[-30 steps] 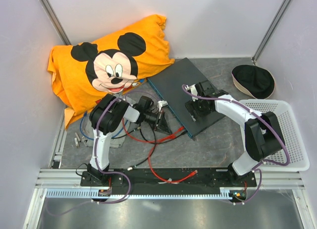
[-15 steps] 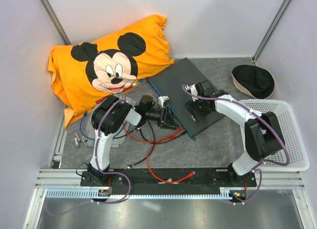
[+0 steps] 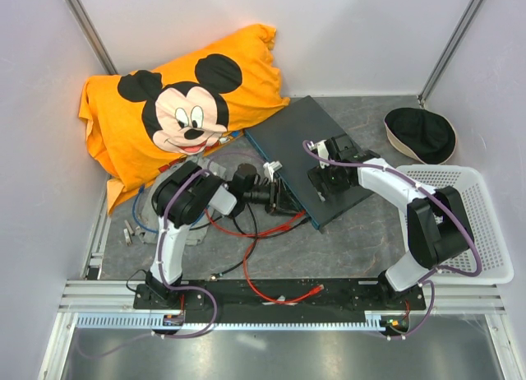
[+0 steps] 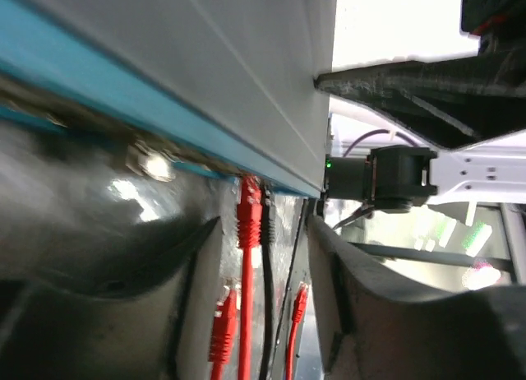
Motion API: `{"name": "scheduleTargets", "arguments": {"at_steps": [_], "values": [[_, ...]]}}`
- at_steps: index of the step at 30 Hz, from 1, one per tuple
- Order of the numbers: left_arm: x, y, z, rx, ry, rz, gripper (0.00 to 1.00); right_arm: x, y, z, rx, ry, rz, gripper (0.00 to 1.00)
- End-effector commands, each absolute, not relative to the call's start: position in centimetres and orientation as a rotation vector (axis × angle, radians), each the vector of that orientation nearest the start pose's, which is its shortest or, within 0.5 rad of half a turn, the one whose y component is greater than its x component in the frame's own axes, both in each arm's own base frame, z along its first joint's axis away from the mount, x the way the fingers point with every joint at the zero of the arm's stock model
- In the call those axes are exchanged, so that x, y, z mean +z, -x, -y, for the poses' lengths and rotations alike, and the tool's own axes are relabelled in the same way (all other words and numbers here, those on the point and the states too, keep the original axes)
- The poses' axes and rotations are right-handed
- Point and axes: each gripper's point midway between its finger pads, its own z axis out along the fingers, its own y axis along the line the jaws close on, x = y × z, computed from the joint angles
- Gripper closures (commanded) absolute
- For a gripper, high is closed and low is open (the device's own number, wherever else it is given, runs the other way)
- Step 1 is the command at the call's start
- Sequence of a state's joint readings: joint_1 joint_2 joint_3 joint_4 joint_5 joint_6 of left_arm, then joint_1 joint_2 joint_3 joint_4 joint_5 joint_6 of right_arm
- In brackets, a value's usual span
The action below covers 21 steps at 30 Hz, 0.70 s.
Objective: Pull the plug from the switch port
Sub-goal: Place the connector at the center of the board.
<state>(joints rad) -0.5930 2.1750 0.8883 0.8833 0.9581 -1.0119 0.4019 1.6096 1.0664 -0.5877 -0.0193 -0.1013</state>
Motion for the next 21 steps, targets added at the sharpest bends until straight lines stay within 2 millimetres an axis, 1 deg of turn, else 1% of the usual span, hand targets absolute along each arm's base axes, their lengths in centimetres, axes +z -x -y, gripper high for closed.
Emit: {"name": "scheduleTargets", "arguments": {"at_steps": [1, 2, 4, 5, 7, 9, 11, 12, 14, 15, 18, 19, 20, 21], "values": [[2.6, -23.2, 37.8, -1.733, -0.284, -2.348, 0.43, 2.3, -29.6, -11.0, -0.010, 0.694, -2.725, 0.14], [3.0, -23.4, 38.1, -1.735, -0.297, -2.302, 0.42, 2.3, -29.6, -11.1, -0.004, 0.694, -2.722, 0.14], [2.8, -23.5, 38.5, -1.749, -0.283, -2.297, 0.42, 2.2, -29.7, -11.1, -0.008, 0.699, -2.726, 0.14], [1.7, -23.7, 38.5, -1.744, -0.245, -2.328, 0.42, 2.2, -29.8, -11.2, -0.009, 0.702, -2.721, 0.14], [1.9, -24.2, 38.9, -1.775, -0.208, -2.311, 0.43, 2.1, -30.0, -11.2, -0.012, 0.698, -2.724, 0.14], [1.4, -24.5, 38.9, -1.775, -0.164, -2.314, 0.43, 2.1, -30.1, -11.3, -0.012, 0.700, -2.725, 0.14], [1.2, -25.0, 38.5, -1.753, -0.126, -2.314, 0.43, 2.2, -30.1, -11.3, -0.009, 0.696, -2.726, 0.14], [0.9, -25.0, 38.1, -1.738, -0.101, -2.330, 0.43, 2.3, -30.1, -11.2, -0.011, 0.695, -2.723, 0.14], [0.4, -25.6, 37.4, -1.689, -0.062, -2.350, 0.42, 2.3, -30.0, -11.2, -0.008, 0.693, -2.722, 0.14], [0.2, -25.8, 37.1, -1.660, -0.080, -2.352, 0.42, 2.3, -29.9, -11.2, -0.008, 0.693, -2.722, 0.14], [0.7, -26.7, 36.4, -1.578, -0.091, -2.354, 0.42, 2.2, -29.5, -11.2, -0.002, 0.692, -2.724, 0.14], [0.9, -26.5, 36.0, -1.530, -0.092, -2.398, 0.42, 2.2, -29.5, -11.2, 0.000, 0.692, -2.723, 0.14], [1.0, -27.1, 36.0, -1.485, -0.111, -2.389, 0.41, 2.2, -29.5, -11.3, 0.001, 0.691, -2.720, 0.14], [1.0, -27.2, 35.9, -1.472, -0.108, -2.397, 0.41, 2.2, -29.5, -11.3, 0.002, 0.689, -2.721, 0.14]]}}
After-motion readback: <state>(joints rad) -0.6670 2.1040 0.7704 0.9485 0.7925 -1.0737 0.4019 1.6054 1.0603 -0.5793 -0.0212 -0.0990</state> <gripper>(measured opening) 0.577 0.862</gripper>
